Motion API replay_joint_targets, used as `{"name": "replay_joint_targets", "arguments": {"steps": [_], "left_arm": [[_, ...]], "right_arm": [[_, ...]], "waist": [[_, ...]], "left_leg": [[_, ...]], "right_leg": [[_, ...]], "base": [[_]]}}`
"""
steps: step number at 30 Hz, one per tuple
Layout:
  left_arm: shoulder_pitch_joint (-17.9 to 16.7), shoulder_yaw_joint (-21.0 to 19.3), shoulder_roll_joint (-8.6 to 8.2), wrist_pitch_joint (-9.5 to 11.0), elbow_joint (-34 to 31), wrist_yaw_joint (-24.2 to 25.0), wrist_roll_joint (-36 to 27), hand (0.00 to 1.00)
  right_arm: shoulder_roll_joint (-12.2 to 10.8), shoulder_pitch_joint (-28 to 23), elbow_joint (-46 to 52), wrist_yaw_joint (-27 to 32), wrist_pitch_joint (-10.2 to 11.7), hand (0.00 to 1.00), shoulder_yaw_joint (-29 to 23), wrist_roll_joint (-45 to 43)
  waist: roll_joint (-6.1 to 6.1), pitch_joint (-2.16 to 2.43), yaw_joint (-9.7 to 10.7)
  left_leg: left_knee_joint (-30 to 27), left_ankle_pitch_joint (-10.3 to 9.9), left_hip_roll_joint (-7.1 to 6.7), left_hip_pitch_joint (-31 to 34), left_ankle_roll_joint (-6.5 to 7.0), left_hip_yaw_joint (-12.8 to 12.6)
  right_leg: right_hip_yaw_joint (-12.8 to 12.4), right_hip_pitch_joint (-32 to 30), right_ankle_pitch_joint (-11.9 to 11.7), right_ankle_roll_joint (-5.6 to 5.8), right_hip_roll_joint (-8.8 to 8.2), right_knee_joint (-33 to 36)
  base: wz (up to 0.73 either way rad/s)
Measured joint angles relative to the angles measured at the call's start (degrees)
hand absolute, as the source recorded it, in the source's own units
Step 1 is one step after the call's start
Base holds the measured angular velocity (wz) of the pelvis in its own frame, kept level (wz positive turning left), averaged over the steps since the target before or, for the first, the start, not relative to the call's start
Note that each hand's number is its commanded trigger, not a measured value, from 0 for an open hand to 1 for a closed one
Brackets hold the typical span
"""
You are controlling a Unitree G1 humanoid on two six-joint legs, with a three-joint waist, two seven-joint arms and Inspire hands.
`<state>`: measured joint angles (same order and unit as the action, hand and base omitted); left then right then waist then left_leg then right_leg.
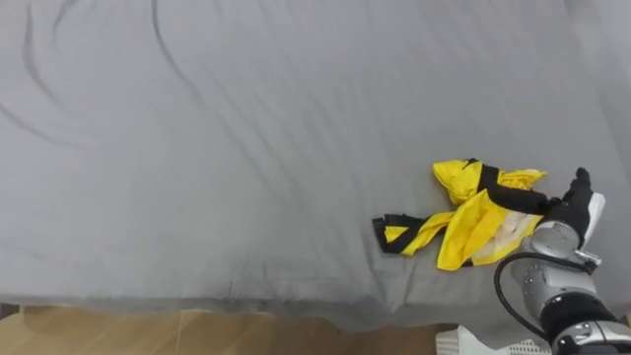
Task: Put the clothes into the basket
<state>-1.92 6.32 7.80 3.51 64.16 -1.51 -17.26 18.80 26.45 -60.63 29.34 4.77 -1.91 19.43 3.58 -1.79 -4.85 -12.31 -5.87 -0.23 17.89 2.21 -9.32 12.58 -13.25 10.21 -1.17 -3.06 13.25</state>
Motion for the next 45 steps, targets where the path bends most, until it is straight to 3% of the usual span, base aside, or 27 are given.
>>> {"name": "replay_joint_targets", "arguments": {"steps": [4, 15, 20, 24, 30, 38, 39, 40, 42, 45], "left_arm": [[0.1, -0.3, 0.00, -0.2, 0.0, 0.8, 0.0, 0.00], [0.7, 1.6, 0.42, -0.2, 0.0, 0.7, -0.1, 0.00], [1.5, 2.7, 0.37, 0.2, 0.1, 0.8, -0.1, 0.00], [1.7, 3.3, 0.41, 0.6, 0.1, 0.9, -0.1, 0.00], [2.1, 4.1, -0.02, 0.7, 0.2, 0.6, -0.1, 0.00], [2.4, 4.1, -0.22, 1.7, 0.2, 1.0, -1.3, 0.00], [2.4, 4.1, -0.23, 1.8, 0.2, 1.1, -1.4, 0.00], [2.3, 4.1, -0.29, 1.8, 0.2, 1.0, -2.4, 0.00], [2.4, 4.1, -0.40, 1.8, 0.0, 1.0, -2.8, 0.00], [2.4, 4.1, -0.58, 1.8, -0.2, 1.1, -3.7, 0.00]], "right_arm": [[0.0, 0.0, -1.9, -3.0, -1.2, 0.00, 0.2, -2.1], [-0.6, -0.5, -6.7, -10.0, -1.9, 0.00, 5.7, -4.5], [-0.7, -0.5, -8.3, -11.8, -1.9, 0.00, 7.3, -4.5], [-1.0, -0.5, -8.2, -11.8, -1.8, 0.00, 7.4, -7.2], [-0.9, -0.5, -8.5, -8.5, -1.6, 0.00, 7.3, -7.9], [-0.9, 1.5, -9.2, -3.7, 0.2, 0.00, 4.5, -1.5], [-0.9, 1.8, -9.3, -3.6, 0.2, 0.11, 4.1, -1.4], [-0.9, 2.8, -10.0, -3.3, 0.3, 0.33, 3.5, -0.6], [-0.6, 4.1, -11.0, -2.6, 0.3, 0.96, 2.6, 0.8], [0.1, 5.4, -11.0, -0.7, 0.3, 1.00, 0.5, 2.4]], "waist": [[0.04, 0.00, -0.4], [0.41, -0.10, -0.6], [0.19, -0.21, -2.0], [-0.20, -0.19, -2.4], [-1.37, -0.63, -3.0], [-2.23, -0.83, -3.7], [-2.27, -0.84, -3.7], [-2.30, -0.87, -3.8], [-2.37, -0.90, -4.3], [-2.80, -1.07, -5.0]], "left_leg": [[0.2, 0.1, -0.01, 0.1, 0.02, 0.0], [0.1, 0.5, -0.09, 0.6, 0.22, 0.1], [0.6, 0.5, -0.09, 0.7, 0.22, 0.4], [0.5, 0.5, -0.12, 1.4, 0.20, 0.7], [0.6, 0.6, -0.36, 2.1, 0.17, 1.7], [0.6, 1.4, -0.56, 5.3, 0.27, 2.2], [0.6, 1.5, -0.55, 5.5, 0.29, 2.1], [0.7, 1.6, -0.54, 5.8, 0.36, 1.9], [0.8, 1.8, -0.50, 6.2, 0.49, 1.7], [0.6, 2.0, -0.54, 7.8, 0.90, 1.5]], "right_leg": [[0.1, -0.4, 0.0, 0.00, -0.04, 0.4], [0.3, -0.8, 0.0, -0.02, -0.29, 0.5], [0.6, -1.0, -0.1, -0.09, -0.18, 0.4], [0.9, -1.4, -0.1, -0.09, -0.15, 0.4], [1.7, -1.8, -0.1, -0.09, -0.29, 0.4], [2.5, -4.7, -0.1, -0.09, -0.59, 0.5], [2.5, -5.0, -0.1, -0.09, -0.66, 0.6], [2.2, -5.6, -0.1, -0.09, -0.87, 1.0], [1.9, -6.8, -0.1, -0.06, -0.98, 2.1], [1.8, -8.8, 0.0, -0.02, -1.34, 3.1]], "base": [[0.00], [0.00], [0.02], [0.04], [0.05], [0.06], [-0.05], [-0.09], [-0.11], [-0.01]]}}
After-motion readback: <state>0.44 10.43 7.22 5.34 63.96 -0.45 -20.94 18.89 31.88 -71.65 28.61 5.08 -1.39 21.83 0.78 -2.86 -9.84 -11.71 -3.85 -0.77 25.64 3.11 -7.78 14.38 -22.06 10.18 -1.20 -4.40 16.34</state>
